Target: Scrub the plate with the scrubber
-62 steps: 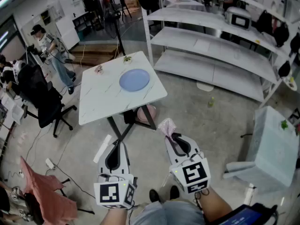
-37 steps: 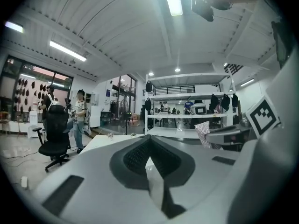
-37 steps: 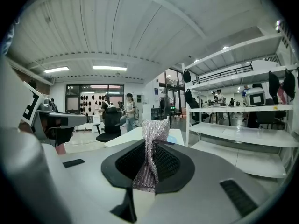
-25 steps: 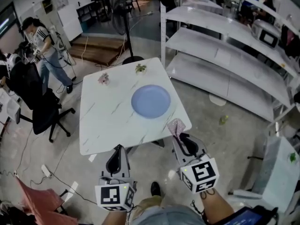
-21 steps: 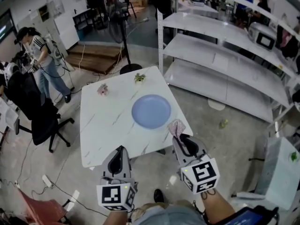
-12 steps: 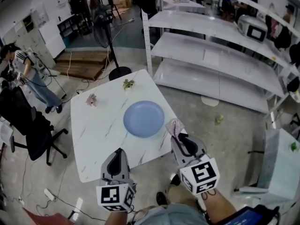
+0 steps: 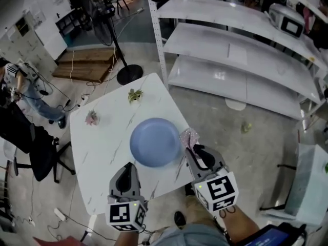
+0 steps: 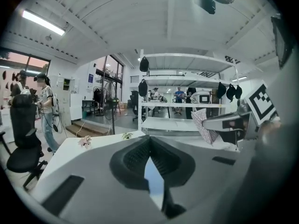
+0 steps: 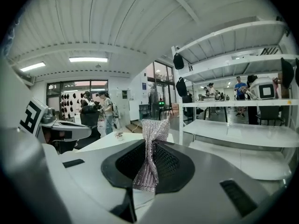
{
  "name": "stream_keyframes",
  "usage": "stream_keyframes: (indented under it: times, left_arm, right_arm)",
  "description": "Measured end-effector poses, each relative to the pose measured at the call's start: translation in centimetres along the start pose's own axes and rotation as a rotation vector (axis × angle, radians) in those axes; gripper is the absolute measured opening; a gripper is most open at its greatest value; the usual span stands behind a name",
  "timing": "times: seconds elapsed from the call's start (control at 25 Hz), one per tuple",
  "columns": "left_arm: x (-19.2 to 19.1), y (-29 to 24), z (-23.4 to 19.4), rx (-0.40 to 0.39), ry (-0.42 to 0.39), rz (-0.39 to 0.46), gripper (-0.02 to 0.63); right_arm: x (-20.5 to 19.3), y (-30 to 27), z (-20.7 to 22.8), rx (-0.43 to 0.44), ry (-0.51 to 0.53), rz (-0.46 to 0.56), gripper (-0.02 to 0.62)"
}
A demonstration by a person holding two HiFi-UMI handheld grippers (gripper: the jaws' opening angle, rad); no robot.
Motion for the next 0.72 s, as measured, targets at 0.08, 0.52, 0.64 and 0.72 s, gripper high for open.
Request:
stream_keyframes:
  times: [0.08,0.52,0.64,0.72]
  left_arm:
    - [0.5,-2.2,-0.7,0.027,-0.003,-0.016,0.006]
    - [4.6,-8.8,-4.4,0.200,-0.012,-0.023,0.007]
    - [5.2,-9.6,-5.5,0.217,-0.001,-0.020,0.007]
    - [4.6,-9.9,-6.3,0.227,0.005,-0.017,0.008]
  right_arm:
    - [0.4,-2.5,1.2,0.028,-0.001,-0.015,0.071]
    - [5.1,-13.0,4.4,0.202,0.009,-0.010,0.069]
    - [6.0,-14.5,4.1,0.222,0.028,-0.008,0.069]
    - [5.9,-15.5,3.5,0.242,0.045,-0.020,0.069]
Point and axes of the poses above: the fingertips, and each gripper's own axes: y backward along the fingers, z to its right, x out of its top, the point moved 4 cm from there along y, backward along the fingers, and after that the axes turned 2 degrees about -y, right-handed, at the moved point
